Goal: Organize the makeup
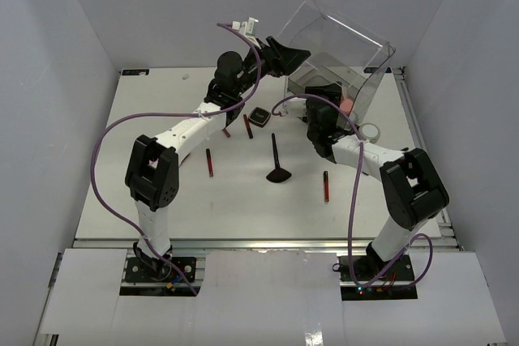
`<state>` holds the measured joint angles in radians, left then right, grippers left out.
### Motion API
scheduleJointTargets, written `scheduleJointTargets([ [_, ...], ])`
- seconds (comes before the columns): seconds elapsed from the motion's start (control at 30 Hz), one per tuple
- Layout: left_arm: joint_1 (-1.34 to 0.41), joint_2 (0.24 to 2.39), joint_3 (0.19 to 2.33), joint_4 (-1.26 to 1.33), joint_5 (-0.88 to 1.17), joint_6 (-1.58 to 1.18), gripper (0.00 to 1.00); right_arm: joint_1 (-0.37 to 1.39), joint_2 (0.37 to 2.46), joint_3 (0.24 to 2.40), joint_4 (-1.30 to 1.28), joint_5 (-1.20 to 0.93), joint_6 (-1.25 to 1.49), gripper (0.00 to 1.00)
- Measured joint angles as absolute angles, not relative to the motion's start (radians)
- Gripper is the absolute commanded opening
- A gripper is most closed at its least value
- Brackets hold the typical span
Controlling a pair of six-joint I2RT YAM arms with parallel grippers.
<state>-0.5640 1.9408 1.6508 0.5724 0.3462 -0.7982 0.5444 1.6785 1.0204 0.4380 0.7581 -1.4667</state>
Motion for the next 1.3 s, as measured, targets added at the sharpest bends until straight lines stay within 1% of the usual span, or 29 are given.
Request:
scheduleJointTargets([
  [0.07,-0.564,1.941,1.651,0.571,0.346,-0.798,0.84,0.54,1.682,1.025,0.438,0.761,-1.47,0.74],
  [0.1,-0.564,1.941,1.651,0.571,0.346,-0.798,0.84,0.537,1.686,1.029,0.437,0.761,-1.471,0.83],
  [0.13,-0.564,1.941,1.651,0.569,0.346,-0.798,0.84,0.535,1.69,1.034,0.437,0.761,-1.471,0.88],
  [0.33,-0.564,1.941,1.651,0.567,0.347,-0.798,0.84,0.528,1.693,1.058,0.416,0.759,-1.469,0.97],
  [0.43,-0.564,1.941,1.651,0.567,0.347,-0.799,0.84,0.527,1.692,1.067,0.397,0.756,-1.466,0.98],
  [0.53,-0.564,1.941,1.651,0.567,0.347,-0.799,0.84,0.527,1.685,1.074,0.365,0.745,-1.454,0.94],
  [0.6,-0.564,1.941,1.651,0.567,0.347,-0.799,0.84,0.527,1.679,1.077,0.341,0.736,-1.445,0.93],
  [0.83,-0.564,1.941,1.652,0.56,0.347,-0.799,0.84,0.528,1.635,1.079,0.241,0.678,-1.404,0.94],
  [1.07,-0.564,1.942,1.663,0.553,0.348,-0.799,0.84,0.539,1.488,1.11,-0.039,0.432,-1.3,0.97],
  [1.3,-0.564,1.942,1.665,0.553,0.347,-0.803,0.84,0.553,1.393,1.109,-0.227,0.196,-1.258,0.99],
])
